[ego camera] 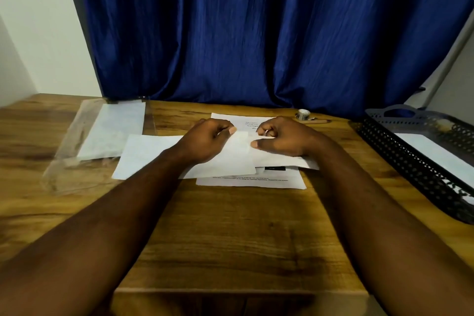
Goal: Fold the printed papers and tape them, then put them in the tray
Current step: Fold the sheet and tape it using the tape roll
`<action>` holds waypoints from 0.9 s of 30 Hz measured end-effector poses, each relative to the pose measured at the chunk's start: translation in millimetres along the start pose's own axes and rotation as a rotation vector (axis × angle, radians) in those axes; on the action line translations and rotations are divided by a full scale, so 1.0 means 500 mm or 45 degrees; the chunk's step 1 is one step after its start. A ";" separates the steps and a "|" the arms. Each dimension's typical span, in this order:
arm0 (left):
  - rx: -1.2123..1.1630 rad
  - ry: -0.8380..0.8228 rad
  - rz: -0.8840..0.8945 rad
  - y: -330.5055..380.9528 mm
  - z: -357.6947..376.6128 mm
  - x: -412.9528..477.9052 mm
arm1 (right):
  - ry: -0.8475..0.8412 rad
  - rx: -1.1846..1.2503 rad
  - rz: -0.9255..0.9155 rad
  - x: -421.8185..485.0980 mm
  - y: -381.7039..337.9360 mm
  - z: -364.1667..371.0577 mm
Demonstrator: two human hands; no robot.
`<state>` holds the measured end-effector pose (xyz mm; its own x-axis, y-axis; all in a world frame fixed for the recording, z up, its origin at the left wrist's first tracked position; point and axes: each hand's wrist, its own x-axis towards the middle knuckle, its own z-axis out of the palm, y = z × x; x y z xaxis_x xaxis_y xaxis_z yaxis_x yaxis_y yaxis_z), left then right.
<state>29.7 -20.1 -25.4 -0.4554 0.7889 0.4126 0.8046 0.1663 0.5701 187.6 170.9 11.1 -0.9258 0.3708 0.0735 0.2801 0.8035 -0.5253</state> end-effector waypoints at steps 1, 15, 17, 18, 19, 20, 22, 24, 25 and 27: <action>0.018 0.008 0.001 0.001 0.001 0.001 | 0.013 -0.033 -0.022 0.002 0.000 0.003; 0.487 0.413 0.096 0.004 -0.017 0.019 | 0.342 0.317 0.031 0.008 0.050 -0.022; 0.491 0.406 0.112 0.006 -0.012 0.016 | 0.324 0.296 -0.028 0.011 0.032 -0.004; 0.489 0.393 0.118 0.009 -0.009 0.015 | 0.327 0.282 -0.070 0.013 0.023 0.007; 0.486 0.379 0.120 0.011 -0.007 0.015 | 0.339 0.266 -0.110 0.015 0.014 0.017; 0.483 0.369 0.118 0.013 -0.005 0.016 | 0.359 0.253 -0.141 0.017 0.006 0.025; 0.471 0.365 0.115 0.013 -0.003 0.016 | 0.403 0.262 -0.177 0.017 -0.002 0.029; 0.443 0.384 0.107 0.010 -0.002 0.015 | 0.453 0.338 -0.153 0.011 0.000 0.018; 0.428 0.398 0.094 0.009 -0.003 0.014 | 0.479 0.388 -0.103 0.007 0.004 0.009; 0.415 0.422 0.063 0.005 -0.005 0.013 | 0.476 0.424 0.022 -0.002 0.012 -0.009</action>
<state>27.8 -16.1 -19.4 -0.4680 0.5779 0.6686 0.8820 0.3522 0.3130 191.3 177.6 11.8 -0.7504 0.5733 0.3289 0.1421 0.6259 -0.7668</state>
